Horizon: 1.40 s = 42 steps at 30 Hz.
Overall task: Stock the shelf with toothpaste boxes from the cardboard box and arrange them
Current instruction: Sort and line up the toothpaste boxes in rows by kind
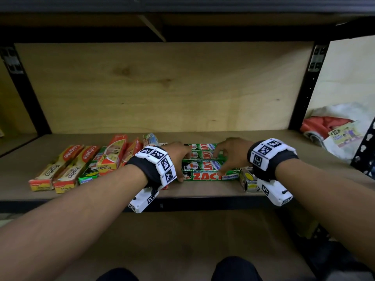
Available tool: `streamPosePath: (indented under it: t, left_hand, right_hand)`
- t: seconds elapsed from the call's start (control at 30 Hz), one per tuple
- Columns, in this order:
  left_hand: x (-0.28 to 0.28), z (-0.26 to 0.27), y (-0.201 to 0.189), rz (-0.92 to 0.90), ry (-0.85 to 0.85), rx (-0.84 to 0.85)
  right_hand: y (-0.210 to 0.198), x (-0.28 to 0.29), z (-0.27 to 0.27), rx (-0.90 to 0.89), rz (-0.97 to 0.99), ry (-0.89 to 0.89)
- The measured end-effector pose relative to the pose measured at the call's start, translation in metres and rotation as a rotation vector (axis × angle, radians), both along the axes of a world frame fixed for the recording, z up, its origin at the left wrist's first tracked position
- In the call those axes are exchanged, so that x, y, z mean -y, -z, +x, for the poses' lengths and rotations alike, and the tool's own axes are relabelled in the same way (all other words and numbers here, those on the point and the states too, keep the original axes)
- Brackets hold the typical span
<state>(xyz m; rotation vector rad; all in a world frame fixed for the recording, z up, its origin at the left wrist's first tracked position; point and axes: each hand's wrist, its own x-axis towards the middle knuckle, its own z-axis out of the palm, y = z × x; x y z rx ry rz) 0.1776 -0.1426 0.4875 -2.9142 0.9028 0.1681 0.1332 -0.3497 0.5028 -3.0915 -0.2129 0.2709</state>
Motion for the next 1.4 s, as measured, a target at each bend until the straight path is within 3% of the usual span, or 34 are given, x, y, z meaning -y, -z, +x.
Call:
streamPosePath:
  t: [0.17, 0.47, 0.97, 1.13, 1.4]
  left_hand:
    - [-0.001, 0.004, -0.002, -0.066, -0.007, -0.015]
    - [-0.005, 0.008, 0.003, -0.115, -0.029, -0.006]
    - [-0.009, 0.014, -0.006, -0.032, 0.061, -0.085]
    - [-0.041, 0.007, -0.018, -0.147, 0.047, -0.007]
    - [-0.140, -0.007, -0.040, -0.353, -0.156, 0.081]
  right_hand:
    - [-0.013, -0.001, 0.031, 0.000, 0.036, 0.067]
    - [-0.003, -0.006, 0.058, -0.105, -0.159, 0.064]
    - [0.001, 0.001, 0.067, -0.072, -0.076, 0.043]
    - [-0.006, -0.011, 0.050, 0.013, -0.042, 0.020]
    - [-0.030, -0.076, 0.018, 0.086, 0.028, -0.105]
